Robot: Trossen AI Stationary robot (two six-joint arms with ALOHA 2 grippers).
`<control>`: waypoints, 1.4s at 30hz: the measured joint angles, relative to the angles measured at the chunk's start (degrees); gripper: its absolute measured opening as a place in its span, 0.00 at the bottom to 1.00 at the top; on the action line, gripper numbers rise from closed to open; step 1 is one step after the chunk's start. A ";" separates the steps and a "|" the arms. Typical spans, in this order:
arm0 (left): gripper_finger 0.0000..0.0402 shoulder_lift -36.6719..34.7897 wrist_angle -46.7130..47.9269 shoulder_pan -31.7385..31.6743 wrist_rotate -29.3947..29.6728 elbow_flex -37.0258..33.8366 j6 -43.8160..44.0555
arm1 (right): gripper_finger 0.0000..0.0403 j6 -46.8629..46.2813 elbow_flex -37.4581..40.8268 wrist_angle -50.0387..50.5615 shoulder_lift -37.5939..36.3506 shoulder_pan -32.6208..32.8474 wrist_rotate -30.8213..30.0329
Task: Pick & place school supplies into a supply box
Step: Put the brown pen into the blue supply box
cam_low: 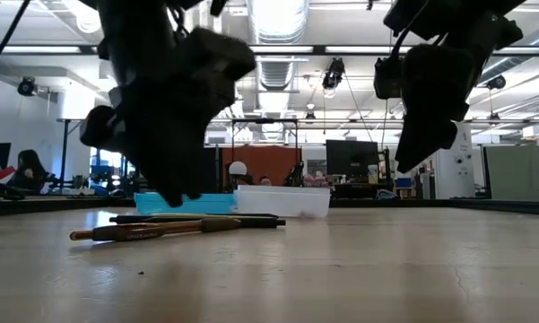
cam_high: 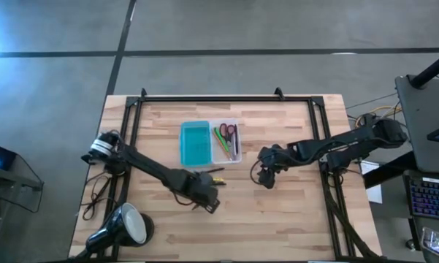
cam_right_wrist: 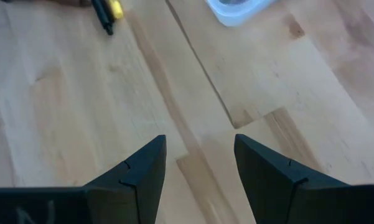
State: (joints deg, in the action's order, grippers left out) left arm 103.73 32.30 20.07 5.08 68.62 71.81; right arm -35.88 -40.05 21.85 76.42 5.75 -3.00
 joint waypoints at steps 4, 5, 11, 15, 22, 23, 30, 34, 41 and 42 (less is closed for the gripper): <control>0.26 5.24 8.05 0.58 0.49 4.41 -0.31 | 0.45 0.10 -0.02 -0.21 -0.43 -0.01 -1.16; 0.26 6.63 9.60 0.66 0.76 5.28 -0.59 | 0.45 0.09 -0.02 -0.24 -0.47 0.01 -1.80; 0.25 11.73 13.60 0.68 1.32 10.48 -5.35 | 0.45 0.07 -0.02 -0.23 -0.66 -0.01 -2.08; 0.12 13.12 14.90 -0.34 0.65 12.67 -9.92 | 0.45 0.00 -0.02 -0.22 -0.60 -0.01 -2.17; 0.02 8.32 11.70 -3.89 -0.51 13.47 -11.89 | 0.45 -0.50 -0.02 0.31 -4.70 0.39 -5.73; 0.02 6.00 11.06 -4.44 -0.09 13.47 -11.18 | 0.45 -0.71 -0.02 0.47 -5.64 0.40 -6.57; 0.02 -6.14 2.83 -13.05 8.66 10.34 -5.72 | 0.45 -4.42 0.02 3.52 -11.03 0.23 -13.86; 0.02 -6.10 -8.01 -22.71 6.04 6.70 -9.90 | 0.45 -5.13 0.09 3.64 -10.66 0.25 -13.71; 0.18 0.00 -8.39 -31.39 -2.78 5.79 -16.29 | 0.45 -6.82 0.09 3.26 -8.03 0.39 -10.71; 0.21 0.40 -8.33 -31.26 -3.32 5.90 -16.47 | 0.45 -6.55 0.09 3.23 -7.91 0.45 -10.31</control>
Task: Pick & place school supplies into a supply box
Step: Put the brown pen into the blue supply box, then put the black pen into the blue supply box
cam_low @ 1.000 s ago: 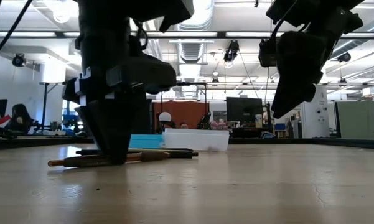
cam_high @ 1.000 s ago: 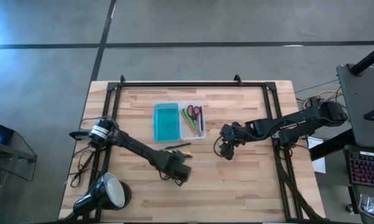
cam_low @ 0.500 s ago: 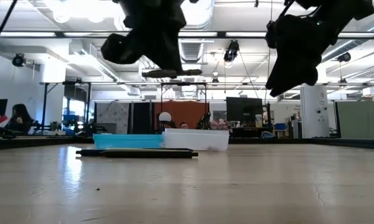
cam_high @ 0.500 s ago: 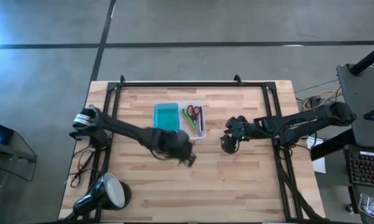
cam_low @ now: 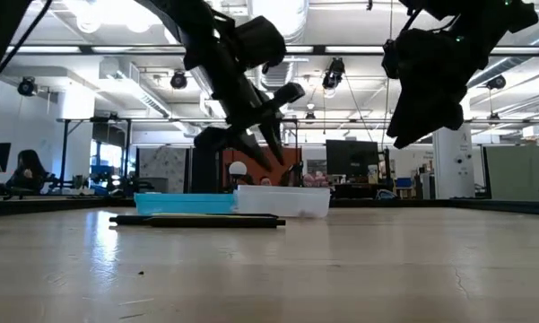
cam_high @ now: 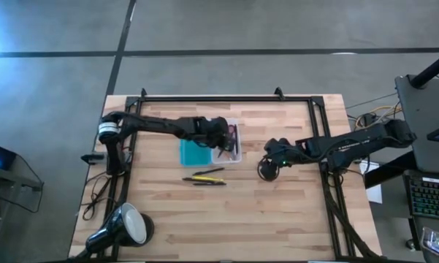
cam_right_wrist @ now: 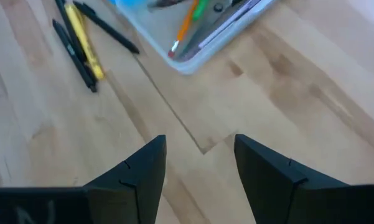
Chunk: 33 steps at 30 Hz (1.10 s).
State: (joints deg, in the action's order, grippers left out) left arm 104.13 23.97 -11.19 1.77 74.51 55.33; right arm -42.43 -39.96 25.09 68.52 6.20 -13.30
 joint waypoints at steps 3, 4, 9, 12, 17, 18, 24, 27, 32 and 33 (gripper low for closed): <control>0.26 -0.06 0.73 0.37 -0.20 -0.01 -2.08 | 0.45 4.46 0.02 -2.35 0.24 1.08 0.53; 0.27 -0.88 0.91 0.75 -0.21 -0.04 -3.48 | 0.45 6.99 0.02 -3.27 0.27 1.43 1.66; 0.28 -11.33 12.15 6.84 3.89 -0.09 -9.22 | 0.45 18.66 -0.06 -15.41 5.26 2.54 10.35; 0.28 -17.24 18.55 12.47 10.75 -3.10 -5.31 | 0.45 22.09 -2.68 -21.13 12.02 2.55 12.93; 0.28 -27.08 17.07 20.58 18.55 -11.67 8.59 | 0.45 31.68 -13.42 -19.14 24.36 2.32 13.23; 0.28 -28.39 16.28 21.62 19.28 -13.58 10.68 | 0.45 33.67 -16.09 -17.93 26.58 2.09 13.34; 0.28 -33.34 13.17 23.46 20.71 -22.16 14.94 | 0.45 42.08 -27.87 -9.33 37.63 -0.46 13.80; 0.28 -34.15 13.27 23.66 20.54 -24.81 14.90 | 0.43 44.93 -33.71 -6.74 41.67 -1.22 15.17; 0.29 -35.33 13.20 23.70 20.73 -27.25 12.98 | 0.38 48.07 -42.90 1.46 48.57 -2.15 15.28; 0.29 -35.49 13.05 23.70 20.78 -27.61 12.13 | 0.36 48.45 -44.48 3.08 50.02 -2.35 15.18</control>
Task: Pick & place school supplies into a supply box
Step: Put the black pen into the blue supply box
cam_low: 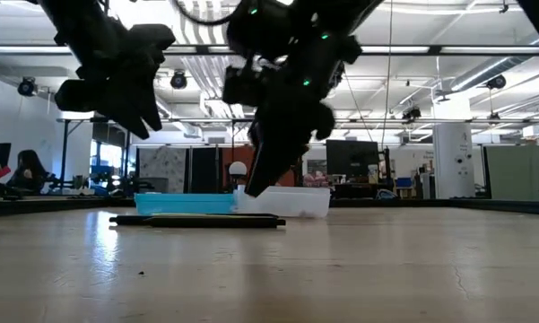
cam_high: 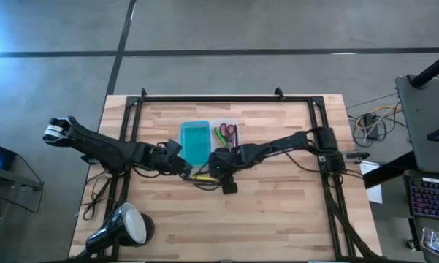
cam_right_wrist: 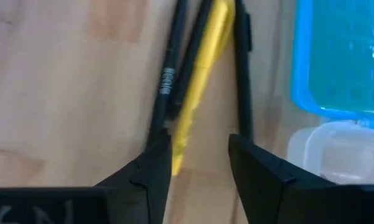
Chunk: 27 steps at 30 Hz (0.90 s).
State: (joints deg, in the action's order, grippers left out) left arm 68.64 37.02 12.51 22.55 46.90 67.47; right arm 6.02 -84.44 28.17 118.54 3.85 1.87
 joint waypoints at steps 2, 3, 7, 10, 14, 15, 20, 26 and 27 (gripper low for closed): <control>0.29 -0.35 0.35 0.00 0.02 -0.49 -1.55 | 0.34 0.19 -2.85 1.55 2.19 -0.35 -1.49; 0.29 -0.47 0.32 0.00 0.08 -0.49 -2.27 | 0.33 0.17 -3.85 2.36 3.09 -0.54 -2.26; 0.29 -1.09 0.73 -0.02 0.10 -0.83 -4.79 | 0.30 0.18 -6.75 3.73 5.38 -1.13 -3.39; 0.29 -2.03 1.02 -0.03 0.43 -1.41 -5.67 | 0.30 0.08 -7.29 3.51 6.02 -1.53 -3.68; 0.29 -3.00 0.80 -0.04 0.79 -1.62 -6.56 | 0.31 -0.52 -7.20 4.33 7.86 -1.87 -6.35; 0.29 -3.18 0.95 -0.04 0.85 -1.65 -6.96 | 0.31 -0.68 -7.22 4.25 8.05 -1.98 -6.34; 0.29 -3.46 1.04 -0.04 1.37 -1.63 -7.92 | 0.31 -1.47 -7.33 5.08 8.73 -1.90 -6.42; 0.29 -3.46 1.31 -0.04 2.29 -1.93 -7.94 | 0.13 -3.06 -7.19 9.07 7.66 -1.72 -6.37; 0.29 -3.46 1.32 -0.05 2.61 -1.93 -7.95 | 0.09 -3.06 -7.18 9.48 7.52 -1.72 -6.36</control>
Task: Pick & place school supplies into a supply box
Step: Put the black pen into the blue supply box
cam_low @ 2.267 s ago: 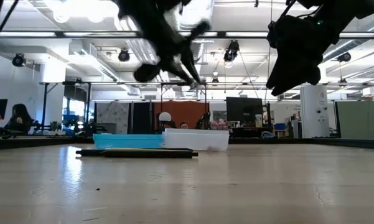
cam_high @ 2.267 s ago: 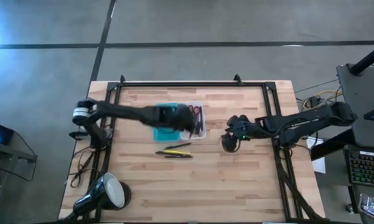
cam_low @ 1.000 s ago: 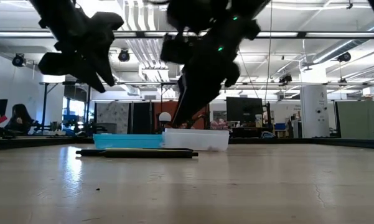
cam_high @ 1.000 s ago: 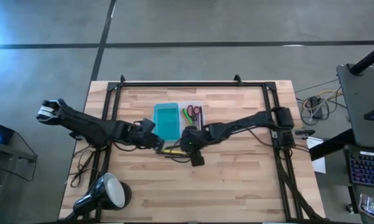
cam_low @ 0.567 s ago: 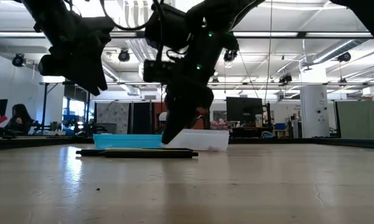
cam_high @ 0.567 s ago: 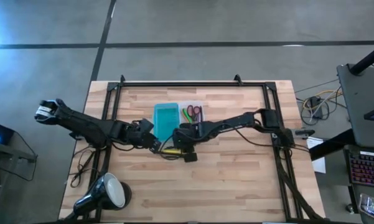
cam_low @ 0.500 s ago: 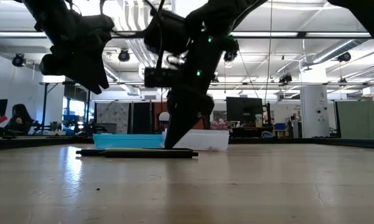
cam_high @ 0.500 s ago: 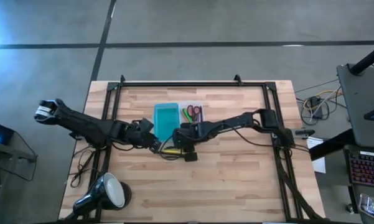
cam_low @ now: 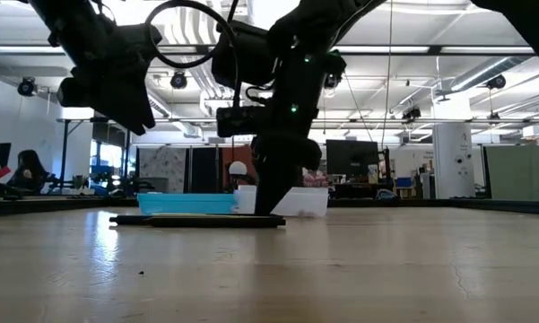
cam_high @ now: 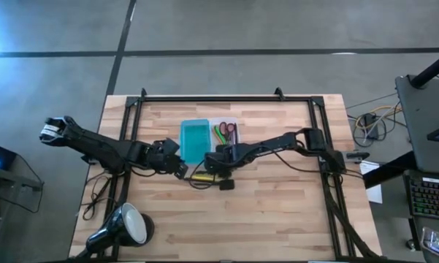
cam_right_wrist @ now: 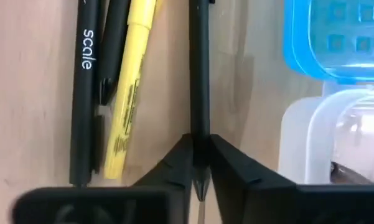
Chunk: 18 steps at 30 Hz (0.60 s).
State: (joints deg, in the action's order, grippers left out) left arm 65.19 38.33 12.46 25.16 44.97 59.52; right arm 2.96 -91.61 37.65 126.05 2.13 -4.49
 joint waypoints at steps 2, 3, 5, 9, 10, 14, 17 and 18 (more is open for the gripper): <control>0.29 0.00 -0.07 -0.03 0.30 0.00 -0.01 | 0.05 -0.04 0.00 1.81 -0.46 0.00 -0.02; 0.29 0.00 -0.05 -0.03 0.30 0.00 -0.01 | 0.05 -0.78 0.06 3.06 -0.94 -0.02 -0.02; 0.29 0.00 -0.05 -0.03 0.29 0.00 0.02 | 0.04 -3.25 0.32 3.99 -2.27 -0.08 0.00; 0.29 0.00 -0.18 -0.03 0.30 0.00 0.47 | 0.04 -11.07 0.31 2.74 -9.06 -0.28 -0.02; 0.29 0.00 -0.20 -0.03 0.30 0.00 0.74 | 0.04 -14.43 0.31 2.51 -11.06 -0.50 -0.08; 0.29 0.00 -0.51 -0.03 0.36 0.00 2.44 | 0.04 -38.88 2.46 3.34 -17.20 -3.29 -4.14; 0.29 0.01 -1.81 0.01 0.28 0.00 1.06 | 0.06 -47.77 5.62 -1.88 -17.99 -7.15 -1.95; 0.29 0.17 -2.34 0.03 0.18 0.00 0.07 | 0.08 -48.89 6.50 -3.51 -17.56 -8.26 -0.79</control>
State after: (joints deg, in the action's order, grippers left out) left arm 65.36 35.99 12.49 25.34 44.97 59.58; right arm -45.93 -85.11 34.14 108.50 -6.13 -5.28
